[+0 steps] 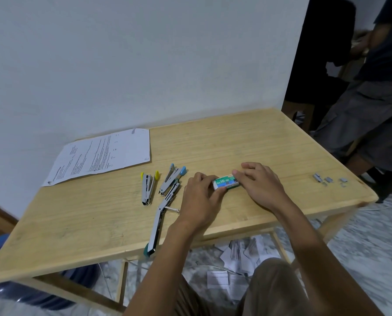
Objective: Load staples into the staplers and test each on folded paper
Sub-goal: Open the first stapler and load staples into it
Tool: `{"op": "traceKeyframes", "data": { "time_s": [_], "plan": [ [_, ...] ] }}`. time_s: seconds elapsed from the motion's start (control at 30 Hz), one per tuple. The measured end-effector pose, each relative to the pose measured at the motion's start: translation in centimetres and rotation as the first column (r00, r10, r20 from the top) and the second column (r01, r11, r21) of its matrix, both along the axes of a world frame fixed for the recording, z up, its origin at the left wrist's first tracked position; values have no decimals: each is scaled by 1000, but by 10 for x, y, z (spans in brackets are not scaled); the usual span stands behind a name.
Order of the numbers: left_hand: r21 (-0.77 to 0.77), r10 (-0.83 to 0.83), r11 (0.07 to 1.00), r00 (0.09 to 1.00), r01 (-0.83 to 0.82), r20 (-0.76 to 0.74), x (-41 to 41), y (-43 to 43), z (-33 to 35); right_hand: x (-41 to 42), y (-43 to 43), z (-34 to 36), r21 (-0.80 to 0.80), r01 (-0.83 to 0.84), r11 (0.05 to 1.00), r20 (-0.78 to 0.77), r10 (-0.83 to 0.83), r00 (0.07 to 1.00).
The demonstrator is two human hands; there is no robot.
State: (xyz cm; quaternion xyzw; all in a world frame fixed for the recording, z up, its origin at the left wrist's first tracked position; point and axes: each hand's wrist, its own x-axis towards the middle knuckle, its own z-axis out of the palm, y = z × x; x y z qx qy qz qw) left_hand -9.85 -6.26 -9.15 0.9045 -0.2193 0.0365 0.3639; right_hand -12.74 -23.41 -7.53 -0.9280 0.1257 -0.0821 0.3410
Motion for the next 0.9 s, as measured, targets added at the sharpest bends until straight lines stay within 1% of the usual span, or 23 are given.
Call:
{"op": "traceKeyframes", "data": {
  "time_s": [0.13,0.2,0.23,0.27,0.33,0.37,0.5,0.57,0.77,0.83,0.9],
  "plan": [
    [-16,-9,1000,1000,9,-10,-1,2,1,-1,-10,2,94,-124,988,-50,129,990],
    [-22,-14,1000,1000,14,-16,-2,1,3,-2,-17,3,119,-170,978,-42,176,984],
    [-25,-18,1000,1000,17,-21,-2,1,4,-3,-20,4,106,-200,974,-48,206,977],
    [-30,-22,999,999,21,-27,-1,2,4,-4,-21,7,60,-248,967,-71,252,965],
    [-49,-37,998,998,34,-49,-1,5,5,-2,-21,9,-100,-355,930,-144,339,930],
    [-61,-46,997,997,42,-64,0,7,5,0,-21,10,-153,-383,911,-167,358,919],
    [-101,-67,993,994,57,-91,1,12,10,6,-25,12,-210,-413,886,-195,376,906],
    [-96,-62,994,994,54,-85,1,11,11,7,-28,14,-231,-416,879,-210,373,904],
    [-79,-59,995,996,54,-65,4,11,9,7,-46,17,-216,-384,898,-258,327,909],
    [-79,-56,996,996,51,-65,4,11,8,6,-44,21,-197,-359,912,-217,317,923],
    [-88,-50,995,997,45,-60,4,11,7,7,-34,24,-193,-371,909,-110,355,928]
  ]
}}
